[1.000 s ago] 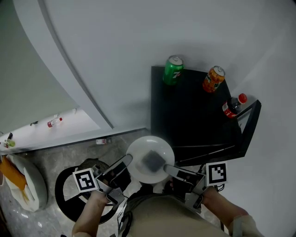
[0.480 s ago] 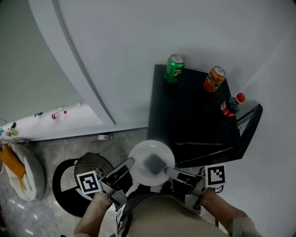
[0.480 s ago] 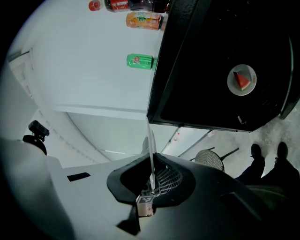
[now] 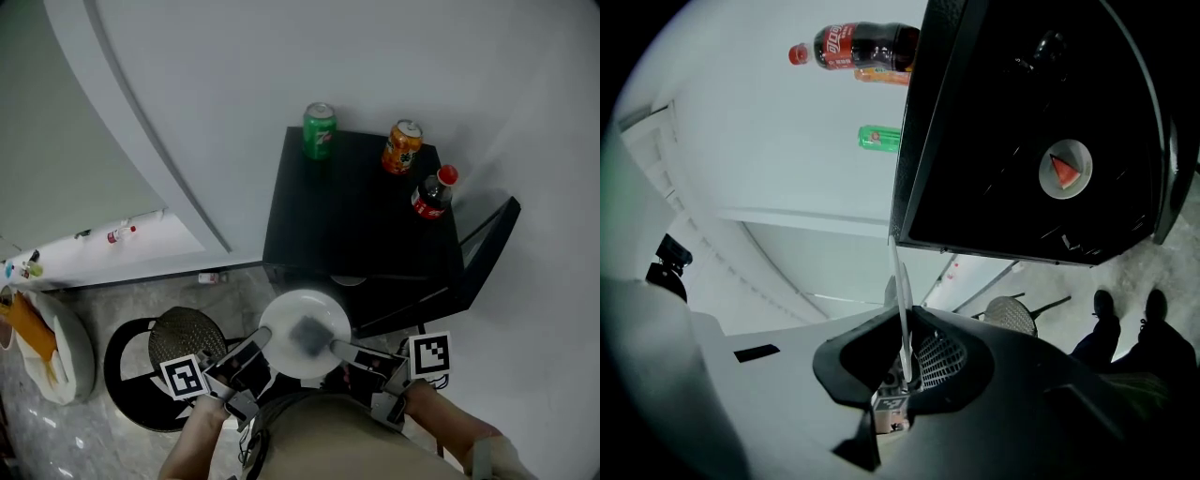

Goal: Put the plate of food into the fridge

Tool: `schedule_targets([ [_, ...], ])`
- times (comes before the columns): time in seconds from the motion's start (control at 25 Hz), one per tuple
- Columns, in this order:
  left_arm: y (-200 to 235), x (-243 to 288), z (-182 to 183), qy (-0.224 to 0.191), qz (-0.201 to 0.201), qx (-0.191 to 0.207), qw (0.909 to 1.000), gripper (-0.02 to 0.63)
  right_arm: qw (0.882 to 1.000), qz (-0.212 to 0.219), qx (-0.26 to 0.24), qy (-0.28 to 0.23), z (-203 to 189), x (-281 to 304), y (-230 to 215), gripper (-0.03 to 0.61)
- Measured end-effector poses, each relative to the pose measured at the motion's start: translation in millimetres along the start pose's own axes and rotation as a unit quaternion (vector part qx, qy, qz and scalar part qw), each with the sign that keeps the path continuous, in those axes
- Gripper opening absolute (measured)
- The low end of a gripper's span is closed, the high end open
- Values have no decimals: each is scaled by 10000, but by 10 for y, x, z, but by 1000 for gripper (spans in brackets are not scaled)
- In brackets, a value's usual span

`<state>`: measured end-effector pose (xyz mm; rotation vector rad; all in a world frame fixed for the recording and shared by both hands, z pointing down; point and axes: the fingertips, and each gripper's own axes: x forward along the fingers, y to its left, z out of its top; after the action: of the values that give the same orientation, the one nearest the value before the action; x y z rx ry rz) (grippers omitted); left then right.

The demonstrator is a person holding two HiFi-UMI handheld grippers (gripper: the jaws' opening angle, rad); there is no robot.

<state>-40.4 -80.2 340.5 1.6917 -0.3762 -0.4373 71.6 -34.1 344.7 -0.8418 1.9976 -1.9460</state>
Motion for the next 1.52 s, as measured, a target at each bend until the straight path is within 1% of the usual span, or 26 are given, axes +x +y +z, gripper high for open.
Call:
schedule_targets([
  [0.16, -8, 34, -202, -124, 23, -14, 9999, 16, 9999, 64, -134, 84, -36, -173, -54, 32],
  [0.28, 17, 45, -347, -239, 84, -33, 9997, 16, 9997, 167, -83, 160, -65, -266, -121, 32],
  [0.56, 118, 32, -625, -495, 286, -7, 9984, 15, 9990, 105, -145, 417, -157, -469, -315, 32],
  [0.64, 143, 21, -661, -543, 362, 15, 9979, 15, 9988, 68, -91, 468, -180, -477, -370, 32],
  [0.72, 140, 2, -699, -542, 423, 95, 9976, 17, 9987, 41, 77, 494, -235, -489, -426, 31],
  [0.84, 144, -7, -732, -498, 482, 212, 9974, 17, 9985, -18, 175, 528, -272, -496, -524, 28],
  [0.92, 175, -25, -749, -501, 500, 205, 9973, 17, 9982, -63, 204, 552, -289, -489, -571, 28],
  [1.04, 216, -65, -739, -495, 483, 264, 9973, 17, 9983, -122, 178, 545, -324, -459, -603, 26],
  [1.16, 257, -106, -715, -396, 448, 336, 9976, 17, 9985, -195, 192, 483, -358, -411, -657, 26],
  [1.4, 368, -295, -644, -251, 441, 817, 9954, 18, 9990, -288, 99, 316, -512, -238, -714, 25],
  [1.52, 378, -454, -623, -231, 433, 846, 9952, 18, 9991, -316, 132, 236, -650, -140, -686, 26],
])
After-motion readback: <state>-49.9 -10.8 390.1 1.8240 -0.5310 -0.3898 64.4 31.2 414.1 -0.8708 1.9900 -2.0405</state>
